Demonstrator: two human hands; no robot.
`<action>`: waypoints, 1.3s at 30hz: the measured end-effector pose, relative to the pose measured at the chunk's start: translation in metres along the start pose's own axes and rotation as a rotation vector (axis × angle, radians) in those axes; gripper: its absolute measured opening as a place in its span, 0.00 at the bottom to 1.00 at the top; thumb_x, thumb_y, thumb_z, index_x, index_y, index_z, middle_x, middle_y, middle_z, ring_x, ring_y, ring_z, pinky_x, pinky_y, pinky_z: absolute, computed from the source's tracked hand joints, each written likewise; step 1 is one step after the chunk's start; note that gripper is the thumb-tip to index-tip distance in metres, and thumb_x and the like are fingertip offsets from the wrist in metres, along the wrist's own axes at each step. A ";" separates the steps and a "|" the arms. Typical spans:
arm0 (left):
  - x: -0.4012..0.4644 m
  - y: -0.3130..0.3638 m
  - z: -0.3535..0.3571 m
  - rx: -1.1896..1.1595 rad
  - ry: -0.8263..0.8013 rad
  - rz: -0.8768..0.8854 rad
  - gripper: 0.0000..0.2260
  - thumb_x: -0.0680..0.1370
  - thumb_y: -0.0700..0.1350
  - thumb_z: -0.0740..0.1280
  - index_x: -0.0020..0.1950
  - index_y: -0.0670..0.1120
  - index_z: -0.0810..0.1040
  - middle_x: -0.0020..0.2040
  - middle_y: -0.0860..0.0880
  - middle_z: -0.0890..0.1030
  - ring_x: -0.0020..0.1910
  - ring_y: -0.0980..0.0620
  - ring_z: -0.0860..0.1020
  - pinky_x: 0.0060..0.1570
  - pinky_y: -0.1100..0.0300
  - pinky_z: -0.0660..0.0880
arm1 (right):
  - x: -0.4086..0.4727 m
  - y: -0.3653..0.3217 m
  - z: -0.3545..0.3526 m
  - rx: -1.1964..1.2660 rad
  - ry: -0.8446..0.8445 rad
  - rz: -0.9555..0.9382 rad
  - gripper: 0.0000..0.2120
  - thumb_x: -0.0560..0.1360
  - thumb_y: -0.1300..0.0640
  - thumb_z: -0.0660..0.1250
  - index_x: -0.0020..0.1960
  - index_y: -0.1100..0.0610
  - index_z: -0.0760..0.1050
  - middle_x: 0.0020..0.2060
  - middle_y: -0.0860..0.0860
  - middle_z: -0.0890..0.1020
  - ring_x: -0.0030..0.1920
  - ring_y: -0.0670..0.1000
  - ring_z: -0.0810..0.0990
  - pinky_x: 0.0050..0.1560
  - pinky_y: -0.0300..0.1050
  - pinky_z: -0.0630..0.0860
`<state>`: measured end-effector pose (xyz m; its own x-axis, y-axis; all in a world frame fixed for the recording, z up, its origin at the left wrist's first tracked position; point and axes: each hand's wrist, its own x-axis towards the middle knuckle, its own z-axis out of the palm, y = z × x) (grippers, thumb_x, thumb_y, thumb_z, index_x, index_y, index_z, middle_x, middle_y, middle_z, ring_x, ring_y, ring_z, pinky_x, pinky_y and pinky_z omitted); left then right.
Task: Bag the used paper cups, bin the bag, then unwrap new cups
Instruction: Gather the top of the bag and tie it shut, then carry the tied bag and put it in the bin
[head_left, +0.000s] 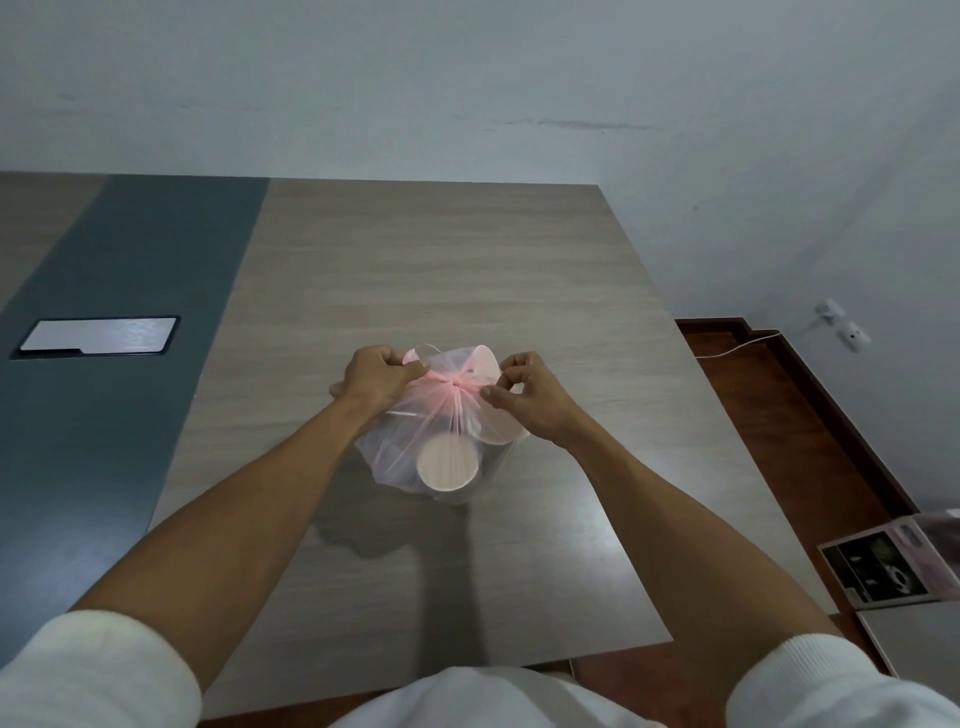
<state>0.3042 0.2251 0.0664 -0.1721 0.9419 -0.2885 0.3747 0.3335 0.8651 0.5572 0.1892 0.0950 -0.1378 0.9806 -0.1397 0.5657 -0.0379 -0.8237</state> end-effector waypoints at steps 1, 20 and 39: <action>0.003 -0.006 -0.002 0.023 -0.018 0.011 0.18 0.56 0.69 0.75 0.38 0.61 0.85 0.38 0.56 0.86 0.49 0.43 0.85 0.61 0.35 0.78 | -0.001 0.001 0.001 -0.009 0.017 -0.009 0.13 0.76 0.51 0.75 0.41 0.60 0.80 0.60 0.52 0.72 0.59 0.49 0.74 0.56 0.41 0.70; -0.068 -0.047 0.017 -0.469 0.016 -0.328 0.47 0.72 0.68 0.74 0.81 0.53 0.53 0.73 0.47 0.71 0.64 0.45 0.77 0.62 0.41 0.79 | -0.038 0.040 0.056 0.704 -0.029 0.503 0.34 0.72 0.30 0.69 0.74 0.36 0.63 0.71 0.46 0.73 0.67 0.58 0.73 0.63 0.72 0.73; -0.080 0.032 0.122 -0.480 -0.160 0.137 0.27 0.73 0.50 0.69 0.72 0.48 0.72 0.67 0.44 0.80 0.65 0.43 0.80 0.68 0.44 0.77 | -0.103 0.057 -0.040 0.844 0.327 0.220 0.27 0.76 0.42 0.62 0.74 0.42 0.65 0.63 0.47 0.79 0.60 0.50 0.80 0.44 0.43 0.82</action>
<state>0.4408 0.1656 0.0671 0.0045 0.9825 -0.1861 -0.0820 0.1858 0.9792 0.6358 0.0935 0.0842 0.2111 0.9354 -0.2837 -0.2443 -0.2306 -0.9419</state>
